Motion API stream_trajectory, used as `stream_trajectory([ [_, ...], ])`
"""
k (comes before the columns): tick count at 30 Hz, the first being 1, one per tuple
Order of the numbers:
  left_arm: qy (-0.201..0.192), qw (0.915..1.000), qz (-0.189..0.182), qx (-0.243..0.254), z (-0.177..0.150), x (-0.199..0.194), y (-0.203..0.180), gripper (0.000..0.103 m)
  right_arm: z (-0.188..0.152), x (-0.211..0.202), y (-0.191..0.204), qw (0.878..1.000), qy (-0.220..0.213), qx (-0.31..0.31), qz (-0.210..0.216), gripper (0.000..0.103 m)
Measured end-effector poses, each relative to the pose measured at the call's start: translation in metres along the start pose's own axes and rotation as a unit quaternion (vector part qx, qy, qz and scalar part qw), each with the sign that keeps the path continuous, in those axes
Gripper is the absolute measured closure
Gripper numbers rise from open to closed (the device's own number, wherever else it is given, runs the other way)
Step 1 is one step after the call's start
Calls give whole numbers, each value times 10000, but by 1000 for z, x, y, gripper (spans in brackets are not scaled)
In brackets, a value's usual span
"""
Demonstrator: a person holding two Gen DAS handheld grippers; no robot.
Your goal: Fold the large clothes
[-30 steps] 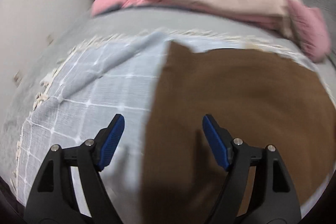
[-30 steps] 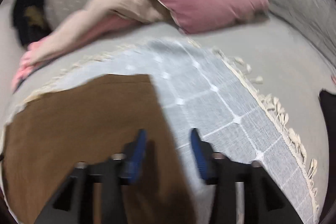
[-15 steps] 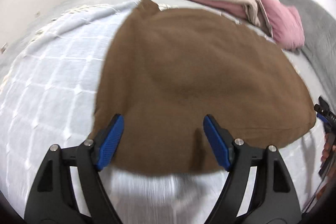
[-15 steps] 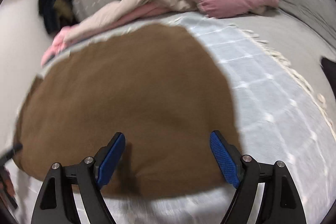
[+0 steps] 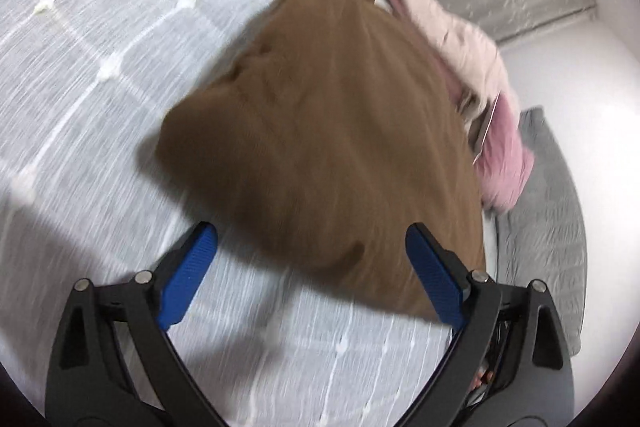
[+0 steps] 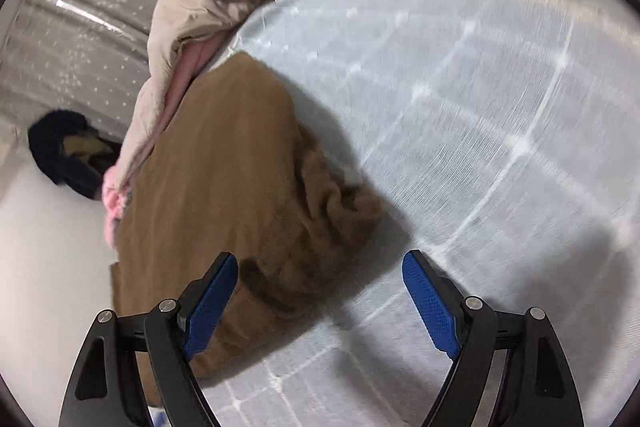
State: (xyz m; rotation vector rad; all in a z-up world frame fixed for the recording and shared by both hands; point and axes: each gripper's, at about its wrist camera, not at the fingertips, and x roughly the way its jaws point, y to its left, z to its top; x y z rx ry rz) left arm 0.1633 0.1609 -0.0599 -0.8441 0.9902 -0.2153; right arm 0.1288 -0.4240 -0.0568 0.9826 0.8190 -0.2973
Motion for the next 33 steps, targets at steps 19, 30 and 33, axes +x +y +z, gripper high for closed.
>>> stream_trajectory([
  [19,-1002,9911,-784,-386,4,-80,2,77,4,-72,48,9910,-478,-285,1219,78],
  [30,-593,9952,91,-770,-13,-39,35,26,-5,-63,34,9847,-604,-790,-1434,36],
  [33,-810,9935,-124,-787,-4,-26,38,26,-17,-77,67,9658,-1207,-1563,-1678,35],
])
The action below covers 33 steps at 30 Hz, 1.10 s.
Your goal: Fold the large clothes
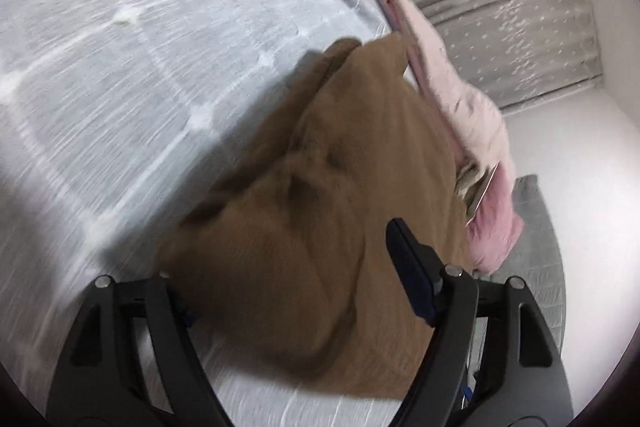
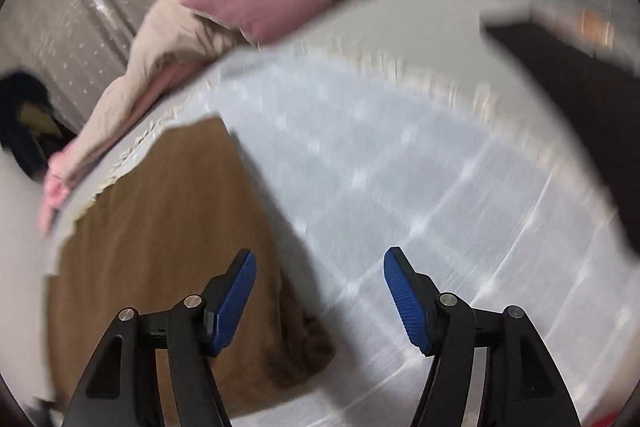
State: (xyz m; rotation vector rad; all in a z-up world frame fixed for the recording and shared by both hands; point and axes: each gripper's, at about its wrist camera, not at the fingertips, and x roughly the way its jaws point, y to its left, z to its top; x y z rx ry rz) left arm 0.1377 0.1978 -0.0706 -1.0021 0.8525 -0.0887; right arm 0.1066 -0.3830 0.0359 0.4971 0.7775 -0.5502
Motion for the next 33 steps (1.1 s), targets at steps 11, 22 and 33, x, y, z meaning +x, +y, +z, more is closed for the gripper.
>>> stream_trajectory([
  [11,-395,9975,-340,471,8,-21,-30,74,-52,-14,134,9741,-117,-1583,1612,34],
  [22,-603,9648,-1121,2302,-40,-58,-205,76,-125,43,199,9166,1138,-2745,2675,36],
  [33,206,9174,-1316,3751,-146,-10,-318,76,-32,48,102,9152,1350,-64,3798,35],
])
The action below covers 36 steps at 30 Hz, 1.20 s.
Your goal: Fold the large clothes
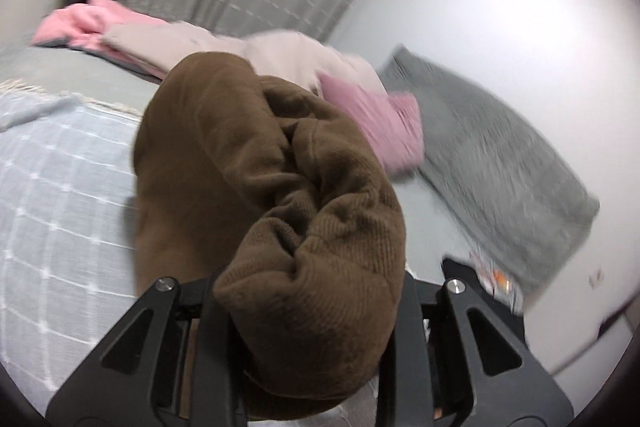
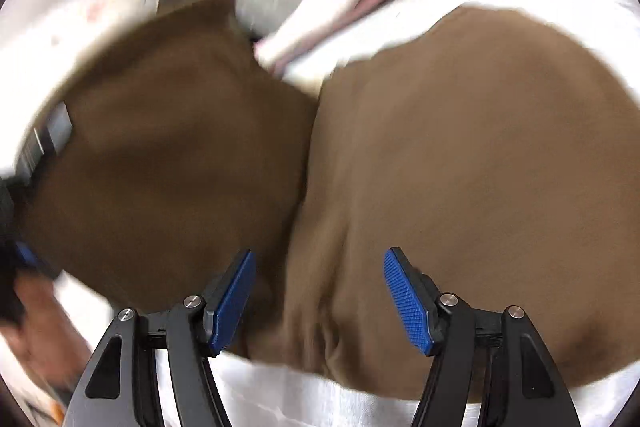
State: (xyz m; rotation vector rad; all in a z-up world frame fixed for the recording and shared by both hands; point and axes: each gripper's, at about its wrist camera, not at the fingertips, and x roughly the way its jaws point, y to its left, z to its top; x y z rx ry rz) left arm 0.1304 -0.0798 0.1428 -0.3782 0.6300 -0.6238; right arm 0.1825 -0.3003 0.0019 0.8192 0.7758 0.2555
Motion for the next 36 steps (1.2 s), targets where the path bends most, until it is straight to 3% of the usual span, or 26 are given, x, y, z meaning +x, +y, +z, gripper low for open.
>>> stream_trajectory([
  [3,523,9982,-148,252,-26,34,-20,74,14,-39,-39,9944,-500,840,394,35],
  [5,1140,9924,-199,424,-53,65,-26,72,17,-58,-69,9856,-752,1394,592,35],
  [7,1818,9805,-140,729,-80,96,-28,63,16,-66,-89,9780,-845,1776,700,35],
  [8,2272,9682,-60,1050,-101,114,-28,58,15,-68,-100,9728,-857,2001,796,35],
  [9,2421,9619,24,1272,-113,122,-28,56,14,-66,-105,9689,-829,2157,886,35],
  [10,2436,9576,54,1535,-125,126,-27,55,13,-62,-110,9646,-779,2310,1006,35],
  [12,2310,9574,-39,1734,-127,117,-30,47,11,-61,-114,9621,-703,2410,1068,35],
  [15,2339,9603,-390,1471,-113,98,-30,36,14,-57,-114,9667,-609,2322,891,35],
  [17,2365,9617,-380,1332,-105,87,-27,34,19,-56,-108,9720,-511,2184,698,34],
  [23,2206,9636,377,1464,-104,56,-31,15,21,-59,-97,9791,-352,1936,506,27],
  [27,2075,9608,695,1702,-102,47,-33,13,19,-52,-86,9798,-101,1847,759,22],
  [32,1962,9563,935,1956,-101,41,-35,12,13,-46,-59,9920,160,1225,268,21],
  [36,1967,9559,946,1964,-96,36,-31,12,8,-41,-46,9940,306,1025,215,21],
])
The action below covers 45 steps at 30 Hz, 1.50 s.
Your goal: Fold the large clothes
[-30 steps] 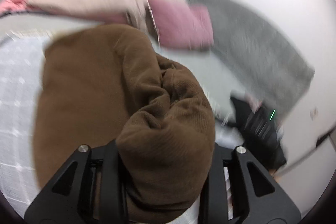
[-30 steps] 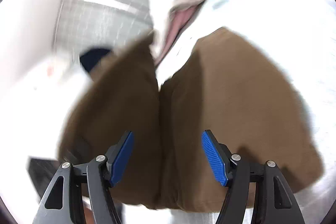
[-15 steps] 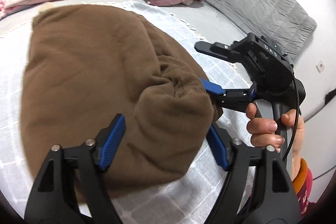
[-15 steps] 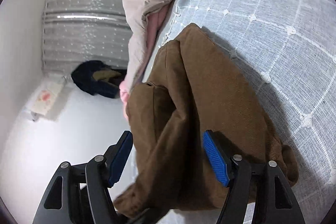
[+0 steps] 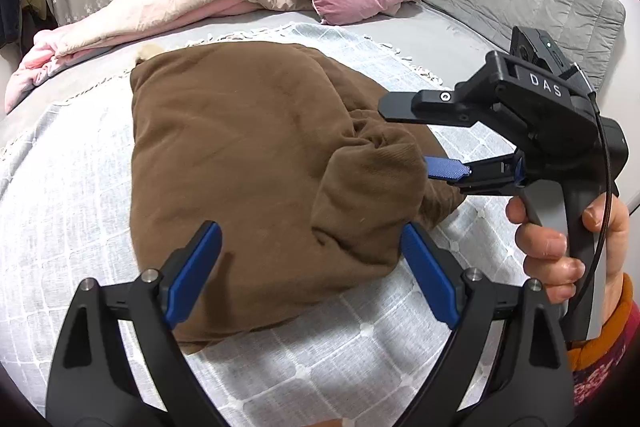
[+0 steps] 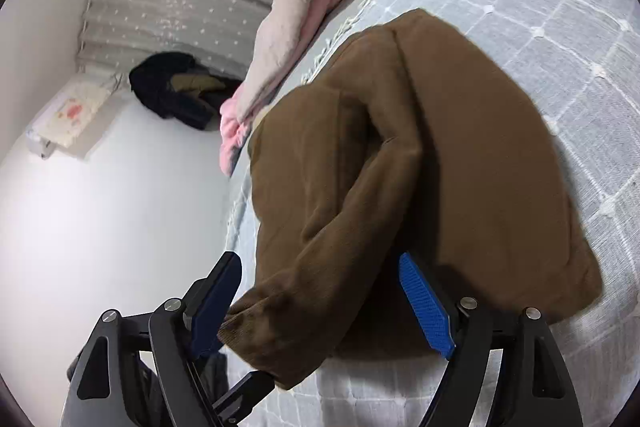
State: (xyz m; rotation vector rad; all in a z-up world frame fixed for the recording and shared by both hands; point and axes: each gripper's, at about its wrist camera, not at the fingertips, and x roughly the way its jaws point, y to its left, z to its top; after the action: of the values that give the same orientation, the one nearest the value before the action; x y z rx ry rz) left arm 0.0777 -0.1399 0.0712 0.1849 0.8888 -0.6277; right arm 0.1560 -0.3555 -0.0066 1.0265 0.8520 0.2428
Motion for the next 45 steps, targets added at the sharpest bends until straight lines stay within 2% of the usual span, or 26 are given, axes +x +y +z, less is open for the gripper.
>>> stream_trajectory([
  [4,-106,9997,-79,-192,-6,-10,15,12,0,3,7,10000,10,-69,-36,21],
  [8,-177,9976,-288,-605,-22,-18,45,12,1,-1,9,10000,-8,-36,-57,21],
  [11,-139,9966,-174,-798,-33,-17,67,12,-2,-4,18,9995,92,-215,-189,21],
  [14,-214,9942,-102,-1046,-45,-15,92,12,-8,-3,33,9974,151,-474,-525,21],
  [17,-270,9891,-227,-1429,-54,-8,116,12,-10,15,46,9939,294,-657,-831,19],
  [20,-264,9835,-349,-1754,-57,-1,133,12,-14,45,53,9844,467,-956,-1401,20],
  [21,-292,9815,-385,-1853,-59,0,138,12,-16,56,57,9792,503,-1173,-1575,31],
  [23,-346,9783,-444,-1993,-61,1,143,12,-18,60,65,9691,390,-1526,-1896,62],
  [24,-366,9769,-489,-2047,-62,1,145,12,-17,49,70,9726,238,-1596,-1673,70],
  [26,-388,9761,-532,-2071,-62,2,145,12,-15,19,74,9815,-88,-1633,-993,75],
  [27,-380,9765,-531,-2052,-63,4,144,12,-16,4,73,9821,-174,-1694,-804,76],
  [28,-357,9776,-532,-2006,-63,7,142,12,-19,-4,69,9791,-235,-1813,-895,76],
  [30,-306,9791,-557,-1931,-65,12,139,12,-22,-4,39,9692,-63,-1954,-1501,77],
  [31,-238,9795,-595,-1911,-66,19,135,12,-20,5,13,9689,226,-1750,-1737,76],
  [32,-150,9792,-615,-1927,-69,22,134,12,-19,15,-22,9731,623,-1309,-1789,74],
  [34,-154,9769,-701,-2011,-71,25,134,12,-18,10,-46,9828,726,-932,-1422,70],
  [35,-192,9760,-700,-2053,-70,23,137,12,-15,2,-48,9861,667,-869,-1246,63],
  [36,-202,9760,-679,-2061,-68,22,140,12,-11,-10,-47,9891,589,-806,-1078,50],
  [37,-220,9758,-650,-2077,-65,21,143,12,-5,-18,-45,9896,532,-824,-1048,43],
  [38,-235,9754,-645,-2092,-63,20,144,12,0,-23,-43,9897,484,-859,-1040,31],
  [39,-260,9746,-670,-2121,-61,20,146,12,7,-28,-40,9899,421,-915,-995,23],
  [42,-299,9736,-723,-2146,-60,20,146,12,39,-26,-34,9915,456,-947,-763,21],
  [45,-260,9759,-708,-2050,-61,23,141,12,72,-3,-36,9889,597,-985,-937,21],
])
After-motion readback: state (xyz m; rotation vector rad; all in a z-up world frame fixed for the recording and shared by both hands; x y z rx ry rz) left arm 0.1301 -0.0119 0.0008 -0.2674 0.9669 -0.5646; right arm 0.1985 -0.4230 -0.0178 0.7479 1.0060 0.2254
